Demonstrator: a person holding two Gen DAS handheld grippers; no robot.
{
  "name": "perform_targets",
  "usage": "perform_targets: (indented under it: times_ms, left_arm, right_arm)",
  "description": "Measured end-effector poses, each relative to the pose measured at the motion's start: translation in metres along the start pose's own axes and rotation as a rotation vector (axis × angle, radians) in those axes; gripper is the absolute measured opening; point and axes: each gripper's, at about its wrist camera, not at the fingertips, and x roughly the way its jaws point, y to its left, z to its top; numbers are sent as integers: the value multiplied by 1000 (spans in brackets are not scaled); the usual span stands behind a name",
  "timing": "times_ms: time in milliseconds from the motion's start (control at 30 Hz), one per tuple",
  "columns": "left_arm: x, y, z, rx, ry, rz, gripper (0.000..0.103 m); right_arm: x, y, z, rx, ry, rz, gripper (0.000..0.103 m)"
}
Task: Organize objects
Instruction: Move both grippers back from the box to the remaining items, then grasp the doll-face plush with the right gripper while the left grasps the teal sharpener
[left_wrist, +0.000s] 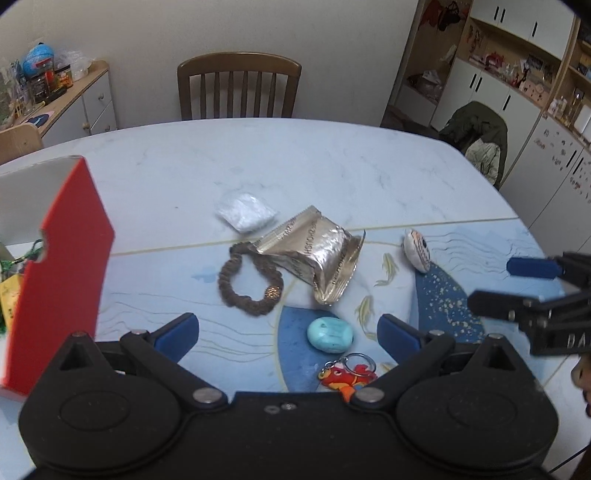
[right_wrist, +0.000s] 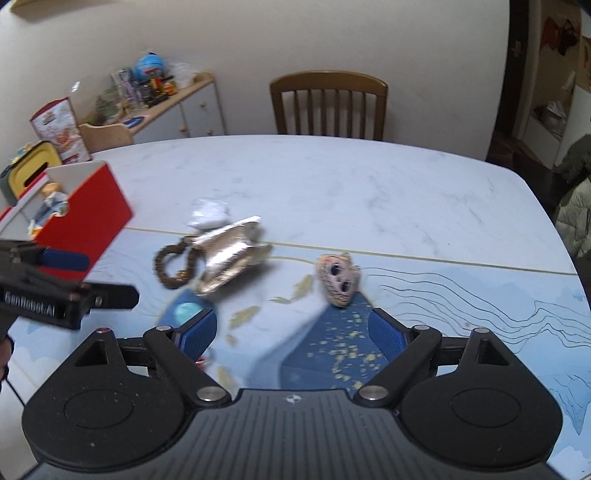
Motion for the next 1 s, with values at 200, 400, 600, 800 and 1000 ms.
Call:
perform_targets:
  times_ms: [200,400,600,800,1000]
  left_arm:
    - [23,-16,-4,41,8,16,103]
    - [44,-22,-7,46,30,30,100]
    - [57,-28,-12,54,52,47,97]
    - [64,-30,-14,58,60,52,86]
    - [65,-35,-15,81,49,41,75]
  right_arm:
    - [30,-17,8,-15,20,-17,90]
    - [62,-28,16,-29,53,-27,90]
    - [85,-37,19,-15,87,-21,88]
    - [100,-40,24,-8,100,-15,76]
    - [110,-41,26,1,114,4,64]
